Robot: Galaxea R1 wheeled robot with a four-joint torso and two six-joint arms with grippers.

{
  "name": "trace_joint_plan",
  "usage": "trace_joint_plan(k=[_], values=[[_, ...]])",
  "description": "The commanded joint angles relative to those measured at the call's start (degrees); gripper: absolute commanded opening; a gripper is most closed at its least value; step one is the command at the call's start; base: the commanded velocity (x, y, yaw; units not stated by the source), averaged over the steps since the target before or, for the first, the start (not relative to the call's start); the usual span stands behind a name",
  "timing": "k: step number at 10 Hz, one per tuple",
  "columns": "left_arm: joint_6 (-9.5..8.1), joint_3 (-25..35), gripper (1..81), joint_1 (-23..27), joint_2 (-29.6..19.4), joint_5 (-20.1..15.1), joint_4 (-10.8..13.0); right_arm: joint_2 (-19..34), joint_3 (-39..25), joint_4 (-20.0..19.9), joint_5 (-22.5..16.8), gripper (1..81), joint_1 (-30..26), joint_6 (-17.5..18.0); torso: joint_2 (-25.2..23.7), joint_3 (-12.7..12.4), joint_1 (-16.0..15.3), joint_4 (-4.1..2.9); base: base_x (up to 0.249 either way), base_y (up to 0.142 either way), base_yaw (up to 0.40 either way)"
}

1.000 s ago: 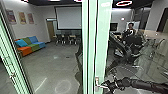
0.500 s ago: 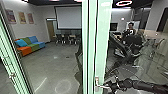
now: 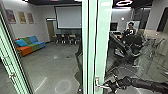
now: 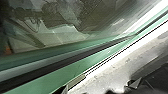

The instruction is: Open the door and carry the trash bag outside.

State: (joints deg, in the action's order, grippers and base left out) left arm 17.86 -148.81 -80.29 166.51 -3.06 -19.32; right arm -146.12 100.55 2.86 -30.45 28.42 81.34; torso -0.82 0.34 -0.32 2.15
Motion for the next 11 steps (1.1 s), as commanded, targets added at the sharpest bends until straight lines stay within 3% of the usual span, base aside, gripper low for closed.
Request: trace_joint_plan(k=[1,4,11], values=[[-0.11,0.1,1.0,3.8,-0.6,-3.4,-0.6,0.4,-4.6,-0.6,-1.2,81.1,-9.4,0.6,0.0,0.0,0.0,0.00,0.000,0.000,0.000],[-0.02,0.1,1.0,4.0,-0.6,-3.4,-0.5,2.4,-7.7,0.1,-1.3,81.1,-10.7,2.3,0.0,0.0,0.0,0.00,0.000,0.000,0.000],[-0.11,0.1,1.0,4.0,-0.7,-3.5,-0.7,-2.7,-0.5,1.7,-1.3,81.1,-7.9,3.5,0.0,0.0,-0.1,0.00,0.000,0.000,0.000]])
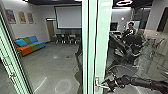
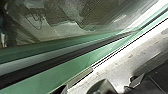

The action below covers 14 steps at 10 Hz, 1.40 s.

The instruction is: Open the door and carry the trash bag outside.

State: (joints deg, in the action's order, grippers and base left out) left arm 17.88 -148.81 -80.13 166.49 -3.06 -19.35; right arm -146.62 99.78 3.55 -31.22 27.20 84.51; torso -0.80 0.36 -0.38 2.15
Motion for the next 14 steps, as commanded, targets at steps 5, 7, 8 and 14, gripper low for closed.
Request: trace_joint_plan(k=[5,7,8,14], values=[[-0.13,-1.1,1.0,3.7,-0.4,-3.5,-1.0,-6.7,3.0,4.5,-1.1,81.1,-4.1,0.4,0.0,0.0,0.1,0.05,0.000,0.000,0.000],[-0.13,-1.3,1.0,3.8,-0.4,-3.5,-1.0,-7.0,3.6,5.6,-0.9,81.1,-2.0,0.4,0.0,0.0,0.1,0.07,0.000,0.000,0.000],[-0.13,-1.7,1.0,3.7,-0.4,-3.5,-1.0,-7.0,3.6,5.8,-0.9,81.1,-1.2,0.4,0.0,0.0,0.1,0.07,0.000,0.000,0.000],[-0.13,-2.5,1.0,3.3,-0.3,-3.6,-1.5,-3.8,2.7,5.7,10.2,81.1,2.7,0.3,0.0,0.0,0.1,0.07,0.000,0.000,0.000]])
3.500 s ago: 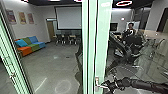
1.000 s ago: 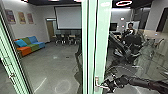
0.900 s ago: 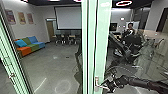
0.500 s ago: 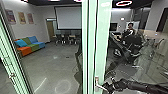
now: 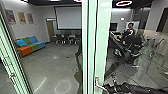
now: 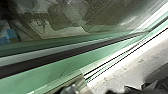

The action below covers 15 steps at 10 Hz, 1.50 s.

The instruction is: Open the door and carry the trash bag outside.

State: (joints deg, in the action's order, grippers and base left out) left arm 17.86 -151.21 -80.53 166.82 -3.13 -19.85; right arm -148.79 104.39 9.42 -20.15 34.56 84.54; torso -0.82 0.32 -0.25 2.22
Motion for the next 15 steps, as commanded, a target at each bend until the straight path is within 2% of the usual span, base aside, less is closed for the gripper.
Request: trace_joint_plan(k=[1,4,6,9,15], values=[[-0.11,-0.1,1.0,3.7,-0.6,-3.5,-1.0,-2.1,-1.5,-0.2,-0.8,81.1,-4.4,0.3,0.0,0.0,0.0,0.00,0.000,0.000,0.000],[-0.11,-0.1,1.0,3.6,-0.6,-3.5,-1.0,-3.3,0.0,-0.1,-0.7,81.1,-4.1,-0.2,0.0,0.0,0.0,0.00,0.000,0.000,0.000],[-0.11,-0.1,1.0,3.6,-0.6,-3.5,-1.0,-5.4,2.1,1.6,-0.6,81.1,-4.0,-0.3,0.0,0.0,0.0,0.00,0.000,0.000,0.000],[-0.11,-0.1,1.0,3.3,-1.0,-3.6,-1.0,-10.3,11.2,2.4,0.5,81.1,-1.8,-1.0,0.0,0.0,0.0,0.00,0.000,0.000,0.000],[-0.11,-0.1,1.0,3.0,-1.4,-3.6,-2.1,-9.9,14.7,2.6,3.5,81.1,-3.4,-3.6,-0.1,-0.1,0.2,0.02,0.000,0.000,0.000]])
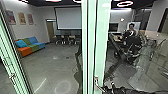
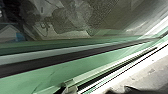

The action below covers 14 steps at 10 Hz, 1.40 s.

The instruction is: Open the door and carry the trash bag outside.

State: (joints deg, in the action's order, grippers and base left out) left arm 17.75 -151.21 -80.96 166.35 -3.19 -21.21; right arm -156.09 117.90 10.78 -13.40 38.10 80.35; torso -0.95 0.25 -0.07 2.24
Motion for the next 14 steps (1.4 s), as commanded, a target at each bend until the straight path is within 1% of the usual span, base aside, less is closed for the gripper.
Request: trace_joint_plan(k=[1,4,5,6,9,10,12,14], values=[[0.00,-0.2,1.0,3.4,-1.1,-3.6,-0.8,-2.7,1.4,1.5,-2.6,81.1,-7.0,0.6,0.0,0.0,0.0,0.00,0.000,0.000,0.000],[0.00,-0.1,1.0,3.4,-1.0,-3.6,-0.8,-2.7,1.6,1.9,-2.3,81.1,-7.3,0.6,0.0,0.0,0.0,0.00,0.000,0.000,0.000],[0.00,-0.1,1.0,3.4,-1.1,-3.5,-0.8,-2.6,1.6,1.9,-2.3,81.1,-7.5,0.6,0.0,1.9,0.0,0.00,0.000,0.000,0.000],[0.00,-0.1,1.0,3.3,-1.1,-3.5,-0.8,-2.5,1.7,1.9,-2.3,81.1,-7.8,0.6,0.0,2.4,0.0,0.00,0.000,0.000,0.000],[-0.08,-0.1,1.0,3.3,-1.0,-3.6,-0.8,-2.1,1.7,1.9,-2.3,81.1,-8.3,0.6,-0.1,6.0,0.1,0.02,0.000,0.000,0.000],[0.00,-0.1,1.0,3.3,-0.9,-3.6,-0.8,-1.7,1.7,1.9,-2.3,81.1,-8.3,0.4,-0.1,4.4,0.1,0.04,0.000,0.000,0.000],[0.00,-0.1,1.0,3.3,-1.0,-3.7,-0.8,-0.9,1.9,1.9,-2.3,81.1,-9.1,0.2,-0.1,5.1,0.1,0.04,0.000,0.000,0.000],[0.00,-0.1,1.0,3.3,-1.1,-3.7,-0.8,0.6,1.4,1.9,-2.2,81.1,-10.5,0.2,-0.1,5.1,0.1,0.04,0.000,0.000,0.000]])
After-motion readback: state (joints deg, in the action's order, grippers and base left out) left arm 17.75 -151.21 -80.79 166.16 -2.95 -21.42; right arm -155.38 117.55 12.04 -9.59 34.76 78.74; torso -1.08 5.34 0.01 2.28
